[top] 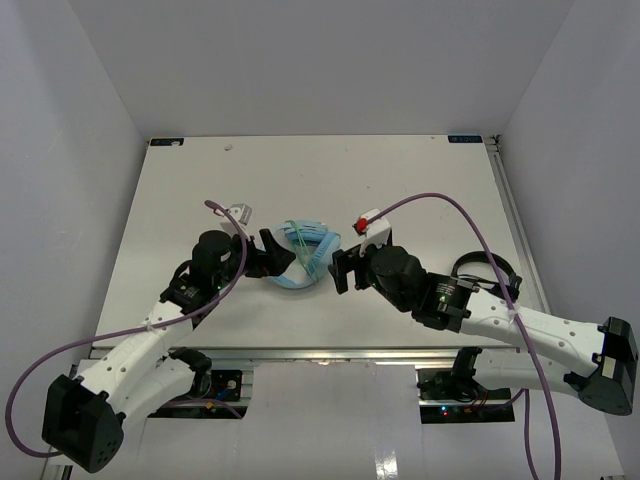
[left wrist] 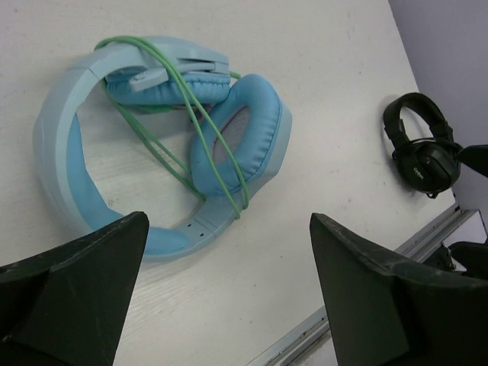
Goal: Wrap the headphones
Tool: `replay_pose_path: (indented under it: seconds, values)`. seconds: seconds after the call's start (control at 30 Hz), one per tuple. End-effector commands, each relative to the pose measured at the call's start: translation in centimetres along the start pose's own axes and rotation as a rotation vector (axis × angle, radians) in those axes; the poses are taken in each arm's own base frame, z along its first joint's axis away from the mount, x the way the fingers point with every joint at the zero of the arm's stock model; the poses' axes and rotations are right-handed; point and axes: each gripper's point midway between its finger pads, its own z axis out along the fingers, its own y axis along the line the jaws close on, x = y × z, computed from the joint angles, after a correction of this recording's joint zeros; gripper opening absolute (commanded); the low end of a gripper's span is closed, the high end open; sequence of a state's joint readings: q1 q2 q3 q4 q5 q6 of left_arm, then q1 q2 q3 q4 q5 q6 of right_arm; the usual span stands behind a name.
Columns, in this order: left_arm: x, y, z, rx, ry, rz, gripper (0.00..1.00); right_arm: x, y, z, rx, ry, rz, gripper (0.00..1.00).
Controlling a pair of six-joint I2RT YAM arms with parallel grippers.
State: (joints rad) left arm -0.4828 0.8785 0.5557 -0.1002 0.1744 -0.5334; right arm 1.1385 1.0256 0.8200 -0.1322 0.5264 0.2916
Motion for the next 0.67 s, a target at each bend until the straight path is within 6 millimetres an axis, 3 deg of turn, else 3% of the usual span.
replay_pose_path:
  seconds: [0.0, 0.3, 0.63]
  values:
    - [-0.2, -1.3, -0.9, 0.067, -0.021, 0.011, 0.98, -1.3, -0.5, 0.2, 0.045, -0.05, 0.081, 0.9]
    - [-1.4, -2.2, -2.3, 0.099, -0.085, 0.028, 0.98, -1.4, -0.5, 0.3, 0.055, -0.054, 0.108, 0.9]
    - [-1.6, -2.3, -2.3, 0.106, -0.097, 0.034, 0.98, -1.4, -1.0, 0.1, 0.072, -0.061, 0.108, 0.9]
